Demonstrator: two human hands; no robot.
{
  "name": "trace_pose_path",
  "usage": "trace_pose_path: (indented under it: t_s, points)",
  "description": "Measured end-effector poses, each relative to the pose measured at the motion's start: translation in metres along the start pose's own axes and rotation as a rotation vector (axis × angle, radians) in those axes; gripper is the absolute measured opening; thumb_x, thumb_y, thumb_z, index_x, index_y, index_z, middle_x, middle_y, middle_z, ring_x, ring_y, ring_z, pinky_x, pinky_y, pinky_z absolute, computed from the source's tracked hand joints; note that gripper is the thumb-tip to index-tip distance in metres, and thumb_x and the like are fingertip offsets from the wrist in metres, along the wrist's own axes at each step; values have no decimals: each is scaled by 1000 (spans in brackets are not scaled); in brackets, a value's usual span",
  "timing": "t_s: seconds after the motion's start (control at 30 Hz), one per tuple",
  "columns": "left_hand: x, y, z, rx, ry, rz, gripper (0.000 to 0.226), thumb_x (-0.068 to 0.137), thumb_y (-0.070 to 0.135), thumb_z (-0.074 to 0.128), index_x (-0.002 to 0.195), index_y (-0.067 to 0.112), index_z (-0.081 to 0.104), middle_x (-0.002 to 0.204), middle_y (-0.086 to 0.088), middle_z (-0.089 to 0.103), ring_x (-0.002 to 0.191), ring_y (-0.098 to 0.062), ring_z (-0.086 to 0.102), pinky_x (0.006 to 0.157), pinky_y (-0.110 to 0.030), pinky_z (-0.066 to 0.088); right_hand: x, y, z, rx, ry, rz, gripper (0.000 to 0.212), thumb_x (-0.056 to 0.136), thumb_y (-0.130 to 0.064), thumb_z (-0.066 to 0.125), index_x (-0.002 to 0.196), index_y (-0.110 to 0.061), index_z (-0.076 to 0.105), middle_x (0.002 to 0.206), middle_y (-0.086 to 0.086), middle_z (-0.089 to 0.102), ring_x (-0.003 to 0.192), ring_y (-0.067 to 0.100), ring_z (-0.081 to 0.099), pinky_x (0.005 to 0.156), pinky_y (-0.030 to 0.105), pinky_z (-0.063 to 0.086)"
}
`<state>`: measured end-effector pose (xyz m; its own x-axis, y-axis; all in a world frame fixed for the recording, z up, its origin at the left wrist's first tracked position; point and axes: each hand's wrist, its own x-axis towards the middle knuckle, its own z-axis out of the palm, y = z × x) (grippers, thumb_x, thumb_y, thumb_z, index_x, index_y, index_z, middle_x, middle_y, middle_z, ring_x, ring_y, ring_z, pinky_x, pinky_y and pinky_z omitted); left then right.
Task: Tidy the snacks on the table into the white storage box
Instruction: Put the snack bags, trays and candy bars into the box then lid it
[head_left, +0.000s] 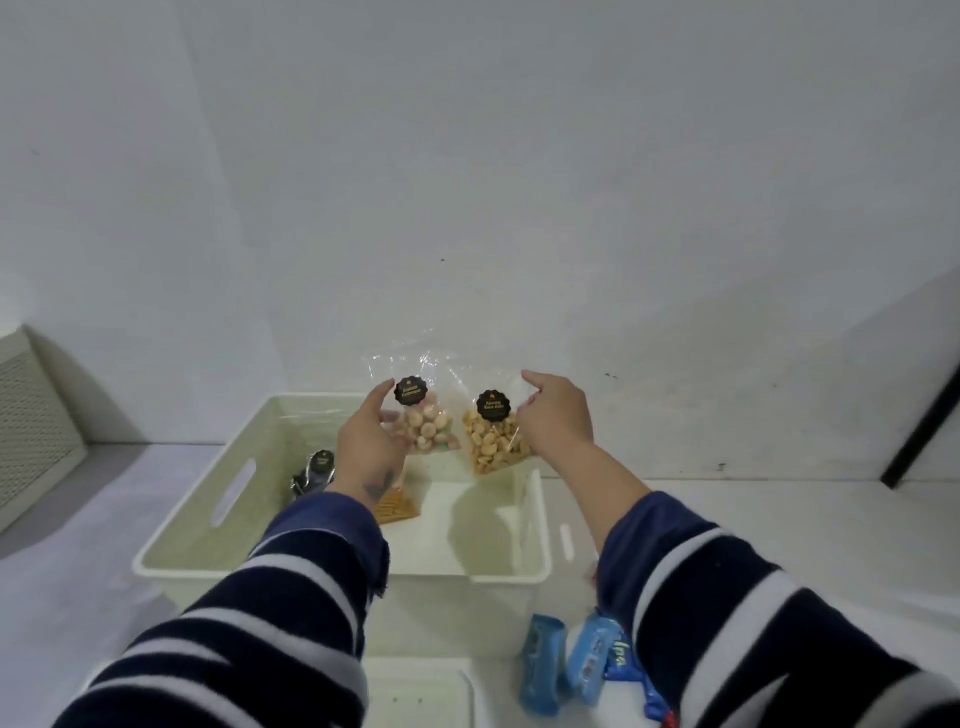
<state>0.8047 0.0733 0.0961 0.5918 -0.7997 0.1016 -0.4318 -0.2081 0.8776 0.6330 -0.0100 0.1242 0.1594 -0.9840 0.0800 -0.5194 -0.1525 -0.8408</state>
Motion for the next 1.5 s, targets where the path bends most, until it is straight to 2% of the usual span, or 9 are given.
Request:
trace_pose_path:
  t_s: [0.23, 0.37, 0.47, 0.67, 0.77, 0.83, 0.97, 1.13, 1.5]
  points:
    - [33, -61, 16, 46, -140, -138, 66, 87, -7, 57, 143, 21, 36, 93, -1, 57, 78, -7, 56, 77, -26, 50, 6, 12, 78, -77, -52, 156, 61, 89, 8, 37, 142, -23, 45, 144, 0, 49, 124, 22, 53, 96, 28, 48]
    - [55, -87, 44, 85, -201, -195, 59, 87, -7, 55, 136, 24, 42, 92, -6, 61, 88, -25, 64, 80, -41, 56, 26, 30, 100, -213, -28, 244, 58, 91, 8, 34, 141, -19, 45, 143, 3, 49, 128, 25, 49, 100, 31, 45]
    - [62, -100, 61, 167, -273, -199, 62, 88, -9, 48, 137, 28, 37, 98, -6, 60, 84, -20, 60, 74, -36, 55, 35, 43, 113, -319, -109, 314, 47, 92, 6, 39, 136, -10, 48, 135, 10, 54, 120, 28, 53, 90, 30, 48]
    - [68, -106, 70, 329, -388, -175, 72, 87, -6, 49, 146, 29, 28, 131, -18, 51, 107, -29, 57, 96, -41, 49, 35, 53, 125, -441, -279, 423, 50, 90, -6, 47, 139, -7, 37, 125, 15, 56, 109, 30, 58, 64, 31, 46]
    - [67, -93, 65, 295, -409, -233, 76, 85, -8, 55, 147, 27, 28, 139, -18, 46, 119, -31, 53, 97, -34, 48, 33, 39, 115, -498, -337, 383, 33, 91, -7, 48, 124, -4, 50, 103, 10, 62, 93, 25, 61, 49, 26, 39]
    - [63, -81, 57, 347, -410, -243, 75, 87, -4, 56, 149, 24, 25, 141, -15, 46, 115, -27, 53, 90, -28, 46, 25, 24, 100, -542, -402, 322, 21, 94, -8, 47, 113, -9, 55, 96, 6, 61, 90, 23, 60, 60, 25, 47]
    - [45, -50, 40, 488, -433, -230, 67, 90, 11, 59, 148, 20, 27, 140, -11, 48, 124, -30, 49, 104, -38, 43, 9, 7, 62, -455, -432, 205, 44, 92, -8, 51, 136, -6, 47, 138, 8, 52, 121, 25, 53, 95, 27, 45]
    - [10, 1, 38, 590, -496, -85, 54, 92, 24, 55, 142, 20, 37, 138, -7, 50, 120, -26, 53, 102, -37, 44, -25, -1, 2, -295, -398, 87, 44, 91, -19, 57, 135, -18, 52, 124, 2, 56, 101, 17, 54, 83, 24, 43]
    - [-124, 129, 119, 688, -657, 151, 50, 94, 33, 53, 140, 18, 41, 144, -5, 44, 130, -24, 43, 109, -35, 35, -110, 62, -177, -582, -392, 93, 45, 95, -23, 52, 139, -14, 48, 147, 3, 43, 134, 22, 42, 105, 26, 35]
